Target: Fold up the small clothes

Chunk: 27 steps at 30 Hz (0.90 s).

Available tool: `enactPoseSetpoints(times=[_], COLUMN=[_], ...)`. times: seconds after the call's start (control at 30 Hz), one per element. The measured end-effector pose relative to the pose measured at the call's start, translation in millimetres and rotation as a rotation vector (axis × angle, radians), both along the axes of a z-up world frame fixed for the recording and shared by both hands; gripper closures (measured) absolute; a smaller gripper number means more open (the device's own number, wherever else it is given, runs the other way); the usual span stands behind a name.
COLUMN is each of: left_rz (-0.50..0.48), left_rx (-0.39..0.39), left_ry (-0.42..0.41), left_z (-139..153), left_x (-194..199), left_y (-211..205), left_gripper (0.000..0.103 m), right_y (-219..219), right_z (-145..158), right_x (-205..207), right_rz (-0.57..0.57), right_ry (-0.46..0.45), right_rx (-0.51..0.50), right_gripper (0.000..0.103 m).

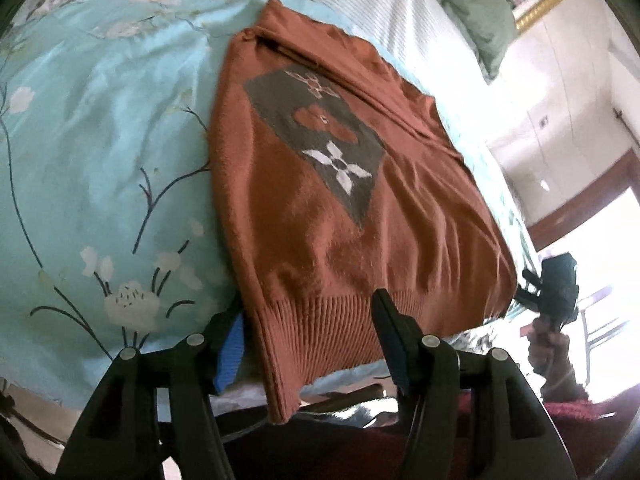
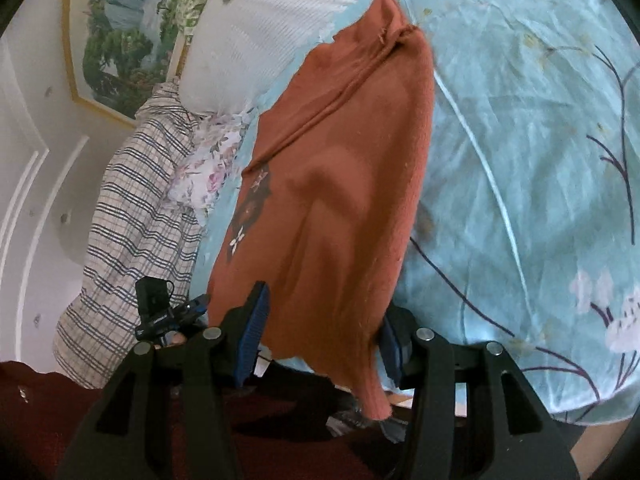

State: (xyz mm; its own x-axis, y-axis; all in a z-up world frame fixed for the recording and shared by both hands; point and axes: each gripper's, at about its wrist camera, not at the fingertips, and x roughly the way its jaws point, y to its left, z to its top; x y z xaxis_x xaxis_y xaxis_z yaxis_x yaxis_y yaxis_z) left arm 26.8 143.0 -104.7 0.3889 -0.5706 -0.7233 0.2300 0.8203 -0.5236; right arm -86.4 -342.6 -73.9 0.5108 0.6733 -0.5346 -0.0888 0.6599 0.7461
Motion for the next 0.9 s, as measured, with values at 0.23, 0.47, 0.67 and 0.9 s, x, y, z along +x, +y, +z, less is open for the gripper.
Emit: enactPoseSetpoints(times=[0.23,0.47,0.67,0.9], left_rz=[-0.022,-0.076,-0.04,-0.099], left_rx=[0.029,0.092,0.037,0.027], left_ry=[0.008,0.006,-0.082,0.038], left_z=[-1.0,-5.3,11.5,-11.9], left_x=[-0.6,-3.3,-15.0,-5.3], left_y=[1.3,-2.6,14.7,6.0], left_gripper=[0.056,0.098,0.098,0.088], right_y=[4.1,18.8,-14.0,-0.1], right_z=[5.6,9.9,18.1,-7.3], right_x=[-3.8,0.7,-12.2,-3.8], right_rz=[0.077,0.12,0.056,0.136], right_ry=[-0.029,-0.021,-0.097,0.018], right_rx=[-0.07,-0.229,-0.027,-0.053], right_gripper=[0.05,0.096,0.096,0.085])
